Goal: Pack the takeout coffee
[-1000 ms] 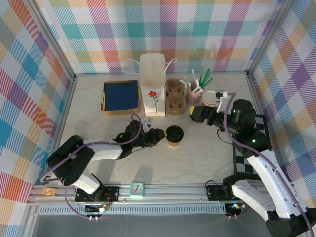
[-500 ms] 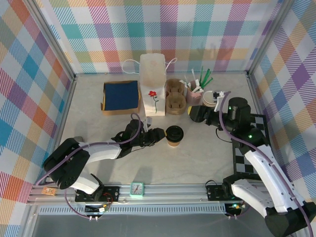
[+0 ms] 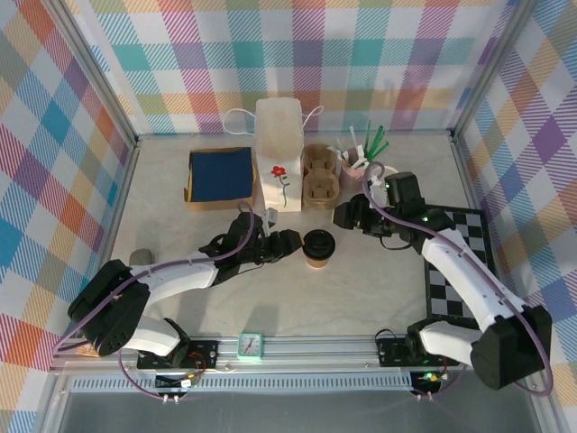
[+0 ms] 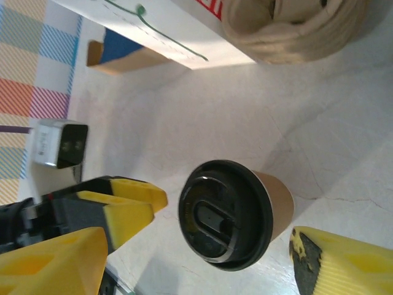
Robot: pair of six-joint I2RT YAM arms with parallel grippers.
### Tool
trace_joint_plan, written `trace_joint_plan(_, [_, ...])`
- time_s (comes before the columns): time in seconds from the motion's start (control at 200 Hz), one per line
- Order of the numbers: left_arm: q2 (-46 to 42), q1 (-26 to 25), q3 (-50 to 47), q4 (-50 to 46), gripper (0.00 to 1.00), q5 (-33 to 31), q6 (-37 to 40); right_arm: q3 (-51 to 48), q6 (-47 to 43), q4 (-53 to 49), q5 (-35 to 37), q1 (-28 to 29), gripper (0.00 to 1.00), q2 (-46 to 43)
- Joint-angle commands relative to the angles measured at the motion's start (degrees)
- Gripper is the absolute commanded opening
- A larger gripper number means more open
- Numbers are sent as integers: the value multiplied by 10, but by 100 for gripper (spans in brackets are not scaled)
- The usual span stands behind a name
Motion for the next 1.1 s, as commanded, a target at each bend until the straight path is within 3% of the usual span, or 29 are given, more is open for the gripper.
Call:
trace_joint_plan(0.0, [2,-18,26,-28,49,-12,17,-1,-23,-4,-24,-5,76,26])
trace_joint_plan(0.545, [36,-38,61,-70,51,-22,34,0,-53,24,-68,1,66,135])
trace_joint_plan(1.095, [70,-45,72,-70,51,-26,36,-3,-62,36,-59,20,62,173])
